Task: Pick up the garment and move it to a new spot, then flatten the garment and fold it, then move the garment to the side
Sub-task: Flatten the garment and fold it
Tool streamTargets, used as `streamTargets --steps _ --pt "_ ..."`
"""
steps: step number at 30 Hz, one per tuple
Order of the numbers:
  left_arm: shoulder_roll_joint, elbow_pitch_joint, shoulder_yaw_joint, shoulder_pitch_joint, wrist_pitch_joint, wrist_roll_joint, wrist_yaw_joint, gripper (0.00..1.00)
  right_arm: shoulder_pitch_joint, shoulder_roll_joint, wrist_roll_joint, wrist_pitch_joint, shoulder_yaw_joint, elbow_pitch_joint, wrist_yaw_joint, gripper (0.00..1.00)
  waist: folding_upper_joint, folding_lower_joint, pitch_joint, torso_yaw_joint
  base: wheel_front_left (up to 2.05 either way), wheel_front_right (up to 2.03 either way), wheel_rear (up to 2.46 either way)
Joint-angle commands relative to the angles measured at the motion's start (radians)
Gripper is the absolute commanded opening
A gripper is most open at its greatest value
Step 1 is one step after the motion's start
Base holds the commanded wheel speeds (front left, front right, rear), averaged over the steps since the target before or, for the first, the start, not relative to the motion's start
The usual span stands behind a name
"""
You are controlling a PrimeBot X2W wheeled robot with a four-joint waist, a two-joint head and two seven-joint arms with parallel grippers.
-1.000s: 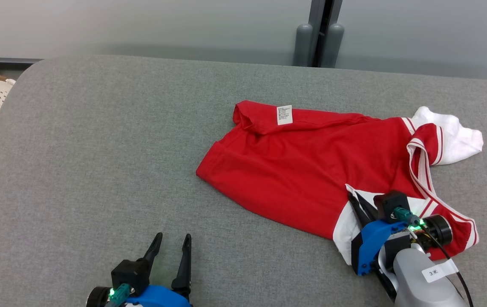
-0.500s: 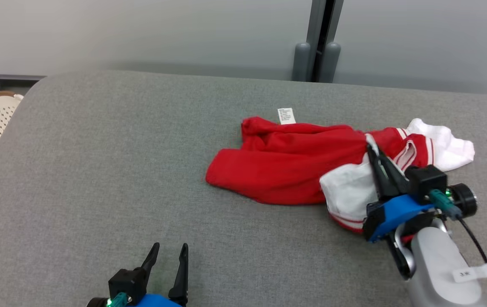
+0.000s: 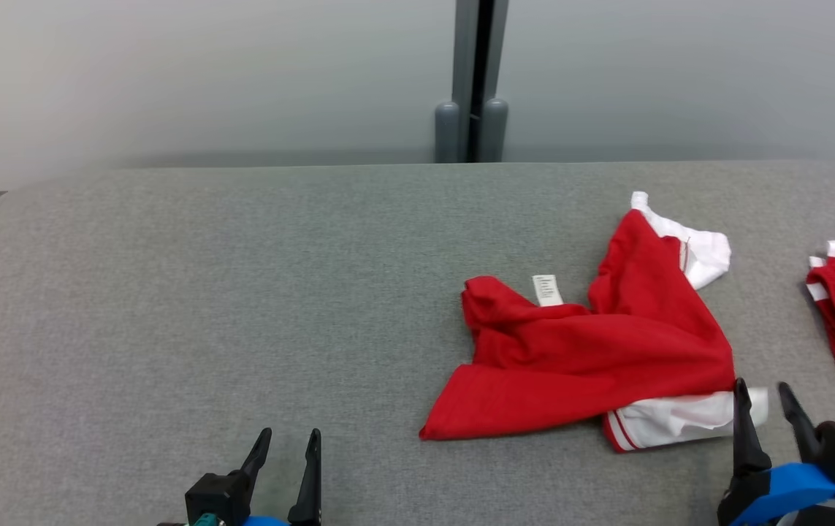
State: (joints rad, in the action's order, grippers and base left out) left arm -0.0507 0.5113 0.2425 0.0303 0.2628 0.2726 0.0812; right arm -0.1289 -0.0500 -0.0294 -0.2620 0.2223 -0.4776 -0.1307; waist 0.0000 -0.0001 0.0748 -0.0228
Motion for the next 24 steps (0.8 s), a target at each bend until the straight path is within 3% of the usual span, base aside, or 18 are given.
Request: streamTargets --steps 1,5,15,21,24 --pt "0.0 -0.004 0.001 0.005 0.003 -0.005 0.001 1.0 0.011 -0.001 0.008 -0.004 0.016 -0.005 0.0 1.0 0.0 0.0001 -0.004 -0.015 0.0 0.0 0.0" --pt "0.0 -0.009 0.006 0.017 0.003 -0.007 0.002 1.0 0.014 -0.002 0.009 -0.004 0.042 -0.009 0.0 1.0 0.0 0.0001 0.006 -0.037 0.0 0.0 0.0" --pt "0.0 -0.041 0.098 0.091 0.003 0.025 0.031 1.0 -0.02 -0.002 -0.008 -0.004 -0.023 0.019 0.0 1.0 0.0 0.0001 0.035 -0.046 0.0 0.0 0.0" --pt "0.0 0.037 0.253 0.191 0.003 0.116 0.05 1.0 -0.038 -0.002 -0.009 -0.004 -0.056 0.025 0.0 1.0 0.0 0.0001 0.066 -0.05 0.0 0.0 0.0" --pt "0.0 0.116 0.398 0.261 0.003 0.219 0.052 1.0 -0.055 -0.002 -0.011 -0.004 -0.079 0.024 0.0 1.0 0.0 0.0001 0.083 -0.066 0.0 0.0 0.0"
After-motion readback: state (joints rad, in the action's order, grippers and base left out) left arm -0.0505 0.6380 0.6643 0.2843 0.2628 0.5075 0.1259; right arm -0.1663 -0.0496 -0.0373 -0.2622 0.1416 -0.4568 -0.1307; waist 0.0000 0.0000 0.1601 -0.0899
